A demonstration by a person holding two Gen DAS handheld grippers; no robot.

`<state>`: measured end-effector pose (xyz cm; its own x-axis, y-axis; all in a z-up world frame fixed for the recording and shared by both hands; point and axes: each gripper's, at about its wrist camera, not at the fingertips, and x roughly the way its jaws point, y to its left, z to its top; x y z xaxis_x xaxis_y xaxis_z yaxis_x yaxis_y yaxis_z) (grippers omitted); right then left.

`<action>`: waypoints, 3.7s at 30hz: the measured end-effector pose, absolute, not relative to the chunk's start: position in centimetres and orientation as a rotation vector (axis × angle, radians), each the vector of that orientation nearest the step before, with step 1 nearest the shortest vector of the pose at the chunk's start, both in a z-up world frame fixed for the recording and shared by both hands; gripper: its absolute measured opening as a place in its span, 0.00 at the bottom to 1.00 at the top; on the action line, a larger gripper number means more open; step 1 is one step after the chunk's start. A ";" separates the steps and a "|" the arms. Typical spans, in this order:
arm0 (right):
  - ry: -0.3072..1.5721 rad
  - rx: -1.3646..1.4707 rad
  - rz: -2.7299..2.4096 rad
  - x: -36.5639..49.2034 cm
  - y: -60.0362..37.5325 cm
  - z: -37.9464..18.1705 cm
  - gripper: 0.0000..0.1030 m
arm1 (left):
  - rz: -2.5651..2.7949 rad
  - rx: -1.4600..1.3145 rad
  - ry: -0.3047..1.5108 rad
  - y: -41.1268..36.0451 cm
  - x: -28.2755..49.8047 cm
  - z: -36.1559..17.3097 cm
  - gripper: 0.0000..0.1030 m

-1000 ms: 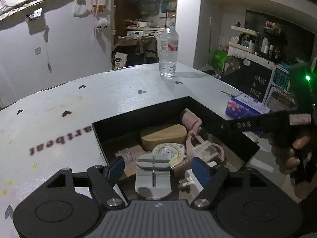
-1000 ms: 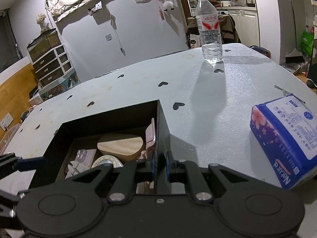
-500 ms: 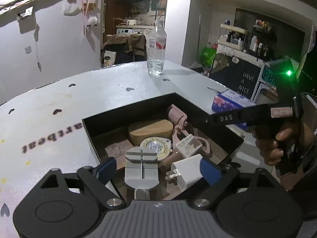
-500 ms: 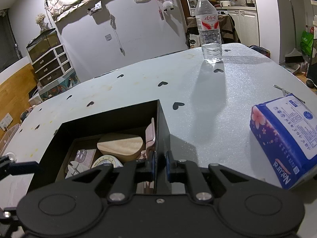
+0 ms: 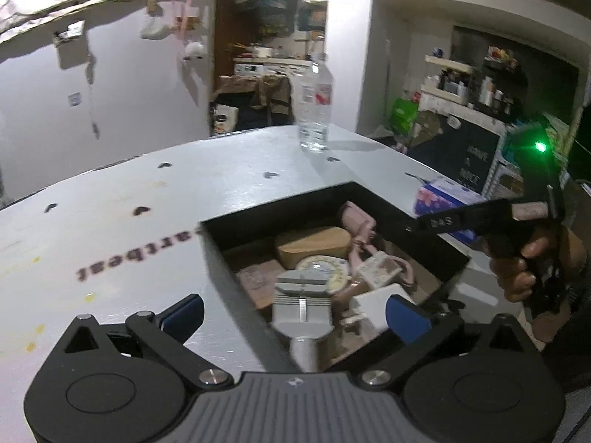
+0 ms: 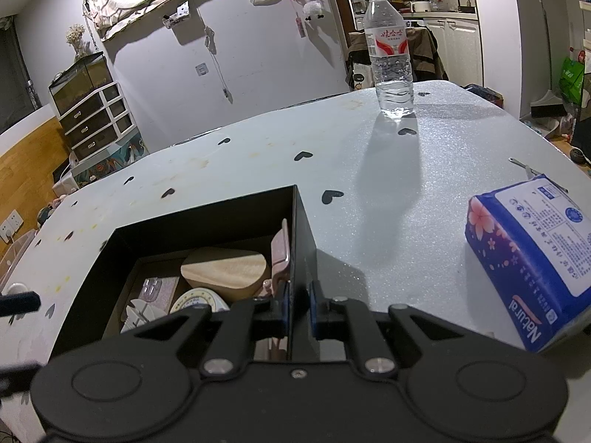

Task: Organize rigid objects
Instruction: 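Move the left tool to the white round suction-cup knob and close, then carry the white suction-cup knob with the left tool over the box, then lower the suction-cup knob into the box and open the left tool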

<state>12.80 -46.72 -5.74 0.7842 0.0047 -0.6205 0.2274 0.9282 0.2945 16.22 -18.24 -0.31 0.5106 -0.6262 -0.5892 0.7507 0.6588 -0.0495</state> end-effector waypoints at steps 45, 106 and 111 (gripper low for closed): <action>0.672 0.359 -0.143 12.9 -46.7 -5.9 0.10 | 0.210 -0.193 0.630 5.5 29.7 -5.2 0.30; 0.663 0.372 -0.131 12.9 -46.5 -5.9 0.11 | -1.035 -0.010 0.849 -20.7 17.7 -1.5 0.75; 0.663 0.371 -0.132 12.8 -46.5 -6.0 0.11 | -1.045 0.018 0.839 -20.9 17.1 -1.3 0.81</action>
<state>12.84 -46.54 -5.95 0.7825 -0.0021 -0.6226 0.2359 0.9264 0.2934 17.13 -20.93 -1.33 0.2284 -0.7528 -0.6173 0.7657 0.5305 -0.3636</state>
